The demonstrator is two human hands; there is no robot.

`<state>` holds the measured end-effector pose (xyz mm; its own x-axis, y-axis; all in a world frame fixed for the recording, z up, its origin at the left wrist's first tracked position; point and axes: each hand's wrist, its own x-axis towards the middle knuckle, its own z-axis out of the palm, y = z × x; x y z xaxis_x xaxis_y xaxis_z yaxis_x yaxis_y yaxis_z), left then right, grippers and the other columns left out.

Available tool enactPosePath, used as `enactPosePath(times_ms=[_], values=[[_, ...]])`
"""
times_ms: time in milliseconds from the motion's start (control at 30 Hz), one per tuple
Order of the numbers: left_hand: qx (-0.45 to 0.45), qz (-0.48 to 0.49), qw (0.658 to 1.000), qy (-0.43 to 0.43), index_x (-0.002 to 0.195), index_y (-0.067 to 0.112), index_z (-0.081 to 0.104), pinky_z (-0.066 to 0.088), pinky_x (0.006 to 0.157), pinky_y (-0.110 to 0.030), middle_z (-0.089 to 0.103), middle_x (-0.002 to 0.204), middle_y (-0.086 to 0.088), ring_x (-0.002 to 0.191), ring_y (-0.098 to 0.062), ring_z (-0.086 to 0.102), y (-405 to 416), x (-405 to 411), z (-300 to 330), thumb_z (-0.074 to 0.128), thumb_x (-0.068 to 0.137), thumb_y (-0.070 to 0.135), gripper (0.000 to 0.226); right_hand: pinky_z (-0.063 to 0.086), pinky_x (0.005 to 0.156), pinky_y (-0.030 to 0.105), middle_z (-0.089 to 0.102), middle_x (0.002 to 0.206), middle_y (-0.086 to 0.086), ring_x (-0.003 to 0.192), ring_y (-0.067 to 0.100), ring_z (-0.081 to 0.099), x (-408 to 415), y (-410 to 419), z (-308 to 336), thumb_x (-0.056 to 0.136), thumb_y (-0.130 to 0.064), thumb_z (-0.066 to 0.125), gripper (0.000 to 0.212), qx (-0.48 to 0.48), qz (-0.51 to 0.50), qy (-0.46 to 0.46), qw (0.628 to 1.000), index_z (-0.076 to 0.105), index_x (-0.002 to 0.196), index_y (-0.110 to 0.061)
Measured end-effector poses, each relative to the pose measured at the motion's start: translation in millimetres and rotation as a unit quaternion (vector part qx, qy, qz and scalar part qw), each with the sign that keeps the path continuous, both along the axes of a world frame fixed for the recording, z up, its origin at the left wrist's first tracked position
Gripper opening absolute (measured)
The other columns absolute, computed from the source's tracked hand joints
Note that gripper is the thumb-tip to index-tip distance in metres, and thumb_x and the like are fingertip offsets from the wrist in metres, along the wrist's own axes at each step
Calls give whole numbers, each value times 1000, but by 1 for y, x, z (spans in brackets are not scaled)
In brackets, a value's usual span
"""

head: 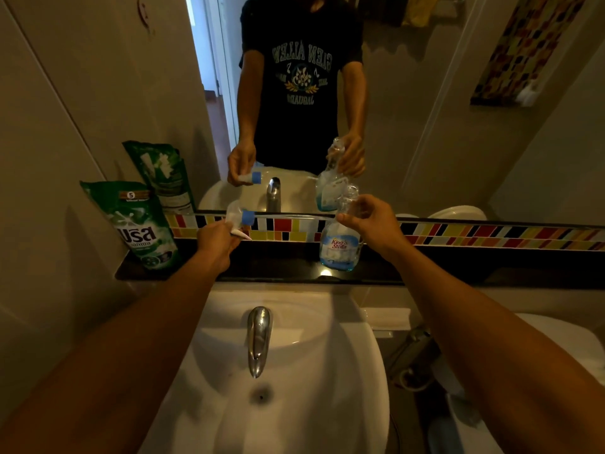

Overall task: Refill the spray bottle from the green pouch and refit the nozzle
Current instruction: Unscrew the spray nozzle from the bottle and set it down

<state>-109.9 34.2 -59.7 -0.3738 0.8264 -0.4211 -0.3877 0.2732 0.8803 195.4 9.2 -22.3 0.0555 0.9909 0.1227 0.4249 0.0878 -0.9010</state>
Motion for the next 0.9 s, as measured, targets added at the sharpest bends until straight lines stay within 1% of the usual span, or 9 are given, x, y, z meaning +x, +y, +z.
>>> enactPosePath(times_ms=[100,200,300,467,567,600,667,767,900], values=[[6,-9,1000,-10,105,13,63,55,88,-32,60,91,-5,84,-18,62,-3,6,-15,51,98,3,17,61,84,35,71,107,-2,99,14,69,-6,3,-7,89,-25,81,30,0,11,1,1000,66,114,-19],[-1,-25,1000,6,122,2,61,55,88,-35,61,97,-8,94,-23,62,1,9,-32,52,98,0,26,58,80,27,72,109,-5,101,10,69,-12,6,-13,90,-24,80,34,-7,26,9,1000,65,120,-19],[-40,-36,998,36,126,-1,60,55,93,-38,63,116,-17,107,-29,63,9,10,-49,56,96,-1,30,59,81,27,73,109,-4,99,9,70,-17,9,-16,90,-22,80,37,-12,36,13,999,65,123,-15],[-84,-82,989,94,134,-2,55,58,81,-34,59,136,-21,121,-33,62,21,1,-72,52,95,-2,39,58,82,24,72,110,-7,99,6,69,-29,18,-22,92,-18,77,34,-32,76,29,996,63,123,-20],[-113,-80,975,175,130,4,62,53,64,-29,63,128,-19,101,-28,65,24,3,-85,57,94,-1,36,58,83,22,69,109,-12,99,4,67,-41,24,-26,93,-14,75,35,-37,91,29,995,62,125,-19],[-117,-72,970,200,128,6,64,53,66,-31,64,125,-18,96,-26,63,25,4,-90,60,93,-1,36,57,80,19,69,108,-13,97,1,67,-45,27,-27,93,-13,74,35,-36,94,29,994,62,125,-19],[-113,-68,966,223,129,7,64,57,79,-37,65,124,-19,99,-28,63,25,5,-100,63,92,0,37,55,73,13,68,107,-14,92,-7,68,-51,32,-31,93,-12,74,35,-35,98,30,994,62,126,-17],[-104,-78,958,257,129,6,62,58,88,-42,65,121,-19,103,-31,64,24,4,-108,64,93,3,36,52,69,5,67,105,-13,87,-17,65,-57,38,-35,94,-9,73,34,-29,102,22,994,61,125,-14],[-81,-86,931,344,118,6,68,57,89,-49,68,112,-18,103,-35,67,23,7,-113,61,96,9,23,49,71,1,66,111,-10,94,-7,63,-62,42,-38,94,-11,73,40,-21,101,16,995,60,132,-13]])
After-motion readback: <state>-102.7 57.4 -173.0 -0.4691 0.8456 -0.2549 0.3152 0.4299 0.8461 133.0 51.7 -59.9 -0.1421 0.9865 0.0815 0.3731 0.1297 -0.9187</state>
